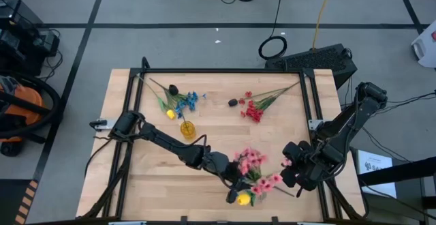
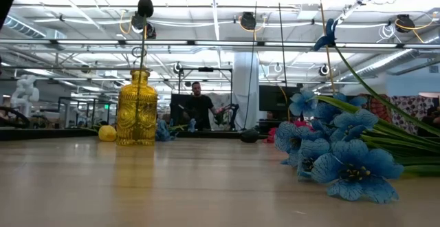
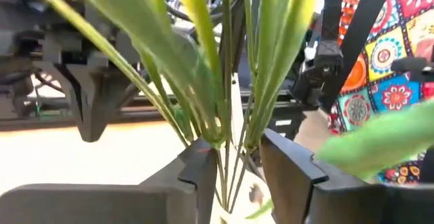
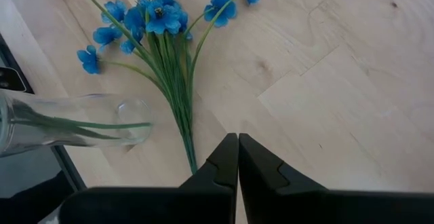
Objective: Sort flowers into vase by color
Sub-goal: Put the pink flowers into the transparent vase, then put the bottom blue flowers into the yellow vase
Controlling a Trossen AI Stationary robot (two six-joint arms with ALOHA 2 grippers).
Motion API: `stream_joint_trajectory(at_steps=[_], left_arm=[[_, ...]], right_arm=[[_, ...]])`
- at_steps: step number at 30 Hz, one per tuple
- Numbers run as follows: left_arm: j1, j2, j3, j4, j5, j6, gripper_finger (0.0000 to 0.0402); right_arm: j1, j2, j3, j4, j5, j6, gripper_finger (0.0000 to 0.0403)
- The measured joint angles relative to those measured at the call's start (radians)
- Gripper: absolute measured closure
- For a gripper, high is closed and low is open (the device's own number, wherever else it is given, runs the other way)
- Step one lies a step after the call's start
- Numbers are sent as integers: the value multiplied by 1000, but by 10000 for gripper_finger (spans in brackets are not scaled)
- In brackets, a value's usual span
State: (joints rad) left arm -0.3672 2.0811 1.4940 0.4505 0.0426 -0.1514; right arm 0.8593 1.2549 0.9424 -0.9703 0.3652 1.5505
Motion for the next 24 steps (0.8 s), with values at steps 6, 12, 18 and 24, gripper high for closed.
stream_joint_trajectory(at_steps=[6, 12, 18, 24], left_arm=[[0, -1, 0, -49, 20, -1, 272], [0, -3, 0, -83, 63, -1, 272], [10, -62, -1, -274, 61, 0, 272], [26, -140, 0, -448, 54, 18, 272]], right_arm=[[0, 0, 0, -1, 0, 0, 399], [0, 0, 0, -2, 0, 16, 399], [0, 0, 0, -3, 3, 35, 399], [-3, 0, 0, -3, 56, 65, 399]])
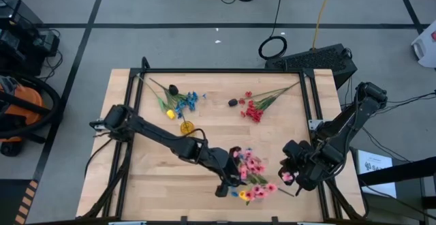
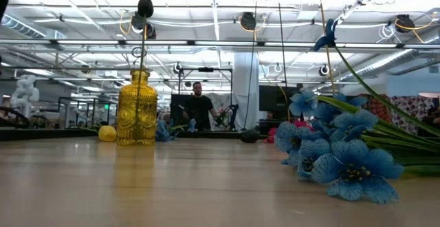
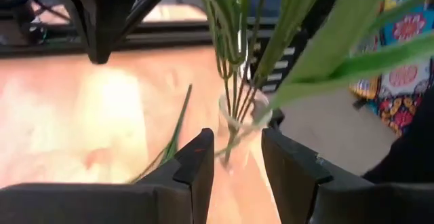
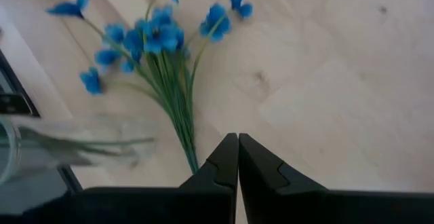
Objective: Sort flowers into vase by color
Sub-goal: Put the bottom blue flowers into the yellow vase
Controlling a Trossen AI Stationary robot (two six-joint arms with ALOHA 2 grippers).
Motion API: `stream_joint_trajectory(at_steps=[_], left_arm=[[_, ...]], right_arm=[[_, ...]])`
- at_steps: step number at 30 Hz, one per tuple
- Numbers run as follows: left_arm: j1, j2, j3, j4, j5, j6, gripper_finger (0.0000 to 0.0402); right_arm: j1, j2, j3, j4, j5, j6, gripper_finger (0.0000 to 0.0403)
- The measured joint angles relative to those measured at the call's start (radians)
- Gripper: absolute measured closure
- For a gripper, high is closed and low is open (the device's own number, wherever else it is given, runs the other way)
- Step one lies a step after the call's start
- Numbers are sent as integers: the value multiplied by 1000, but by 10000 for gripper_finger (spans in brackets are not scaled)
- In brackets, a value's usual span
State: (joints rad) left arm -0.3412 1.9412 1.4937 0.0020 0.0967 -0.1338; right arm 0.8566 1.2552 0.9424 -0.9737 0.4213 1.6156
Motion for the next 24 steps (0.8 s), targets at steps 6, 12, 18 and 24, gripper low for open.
stream_joint_trajectory(at_steps=[6, 12, 18, 24], left_arm=[[25, -79, -17, -236, -8, 18, 272], [27, -169, -131, -233, -45, 29, 272], [18, -256, -278, -159, -101, -80, 272], [-27, -277, -351, -81, -135, -200, 272]], right_arm=[[0, 0, 0, 1, 27, 26, 399], [0, 3, 0, -3, 26, 45, 399], [15, 24, 0, -5, 21, -50, 400], [57, 24, -70, 57, 20, -80, 402]])
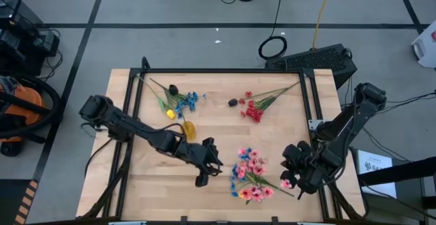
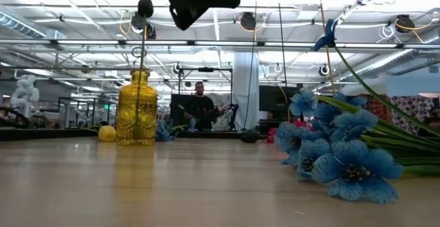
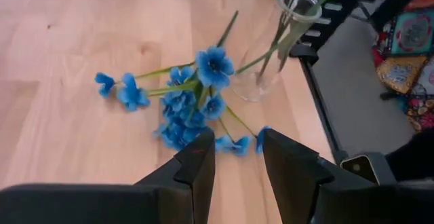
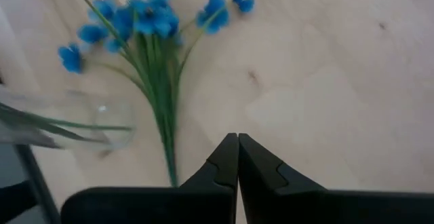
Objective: Sort flowers into vase by color
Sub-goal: Put the bottom blue flowers into the yellow vase
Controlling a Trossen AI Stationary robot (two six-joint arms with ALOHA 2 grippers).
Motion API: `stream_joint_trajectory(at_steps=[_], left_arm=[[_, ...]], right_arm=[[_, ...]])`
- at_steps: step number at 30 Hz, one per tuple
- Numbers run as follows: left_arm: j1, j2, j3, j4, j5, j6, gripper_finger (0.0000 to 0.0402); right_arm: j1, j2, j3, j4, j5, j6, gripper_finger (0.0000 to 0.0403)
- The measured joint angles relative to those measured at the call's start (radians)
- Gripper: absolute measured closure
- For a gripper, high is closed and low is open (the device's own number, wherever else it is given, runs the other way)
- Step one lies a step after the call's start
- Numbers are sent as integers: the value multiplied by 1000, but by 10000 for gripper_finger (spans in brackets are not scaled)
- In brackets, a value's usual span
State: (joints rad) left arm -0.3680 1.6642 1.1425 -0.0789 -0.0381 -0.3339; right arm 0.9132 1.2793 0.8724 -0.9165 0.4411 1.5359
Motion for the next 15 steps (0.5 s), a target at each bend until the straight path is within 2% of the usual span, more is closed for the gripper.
stream_joint_trajectory(at_steps=[3, 8, 10, 15], left_arm=[[-36, 0, -5, -4, -70, -26, 272], [-98, 0, -5, 23, -217, -28, 272], [-117, 0, -5, 37, -262, -28, 272], [-142, 0, -4, 44, -312, -84, 272]], right_arm=[[20, 0, -104, 209, -3, 22, 402], [25, 1, -267, 550, 1, -72, 403], [24, 2, -301, 623, 4, -116, 403], [24, 17, -311, 662, -12, -149, 385]])
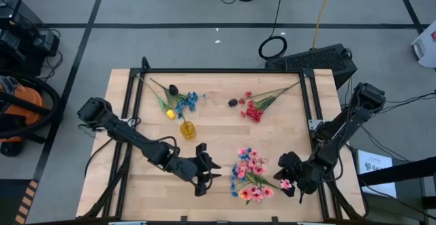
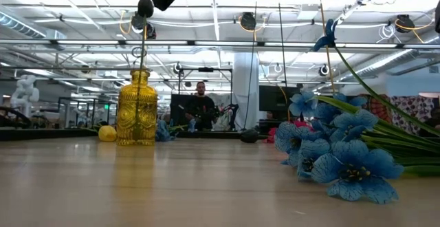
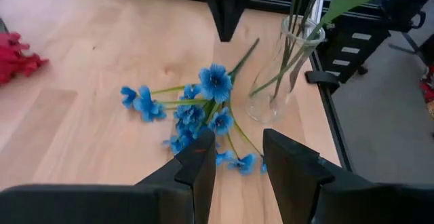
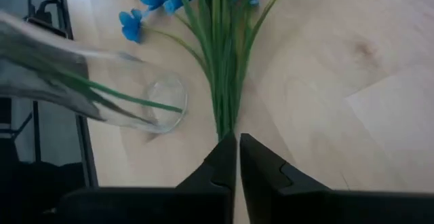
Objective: Sort flowers into vase by color
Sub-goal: Put the bottom blue flowers into the yellow vase
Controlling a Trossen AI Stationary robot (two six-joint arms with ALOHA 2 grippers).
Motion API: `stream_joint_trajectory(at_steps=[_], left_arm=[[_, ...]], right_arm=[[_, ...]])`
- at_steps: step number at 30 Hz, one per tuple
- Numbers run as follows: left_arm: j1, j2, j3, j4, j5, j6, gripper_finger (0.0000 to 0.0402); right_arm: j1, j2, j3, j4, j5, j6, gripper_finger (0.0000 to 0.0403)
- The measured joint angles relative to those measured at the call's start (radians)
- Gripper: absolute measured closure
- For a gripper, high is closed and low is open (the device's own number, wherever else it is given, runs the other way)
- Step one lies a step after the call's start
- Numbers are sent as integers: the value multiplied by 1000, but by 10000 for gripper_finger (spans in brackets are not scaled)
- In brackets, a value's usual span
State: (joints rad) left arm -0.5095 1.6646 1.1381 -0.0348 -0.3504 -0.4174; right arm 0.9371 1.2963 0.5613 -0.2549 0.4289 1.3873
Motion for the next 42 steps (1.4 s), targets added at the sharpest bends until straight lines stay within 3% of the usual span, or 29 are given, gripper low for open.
stream_joint_trajectory(at_steps=[6, 9, 18, 23, 29, 37, 42], left_arm=[[-16, 0, 0, 3, -5, -69, 272], [-23, 0, 0, 3, -10, -98, 272], [-52, 0, 0, 5, -84, -154, 272], [-63, 0, 0, 10, -111, -155, 272], [-63, 0, 0, 11, -114, -189, 272], [-63, 1, 0, 11, -119, -190, 272], [-63, 1, 1, 10, -120, -190, 272]], right_arm=[[-1, 47, 0, 31, -16, -29, 338], [-9, 79, 0, 52, -77, -147, 328], [-8, 280, 196, -112, -93, -302, 386], [-7, 374, 271, -192, -83, -251, 390], [-7, 433, 274, -187, -80, -140, 357], [-7, 423, 274, -192, -106, -165, 312], [-15, 422, 265, -224, -111, -169, 320]])
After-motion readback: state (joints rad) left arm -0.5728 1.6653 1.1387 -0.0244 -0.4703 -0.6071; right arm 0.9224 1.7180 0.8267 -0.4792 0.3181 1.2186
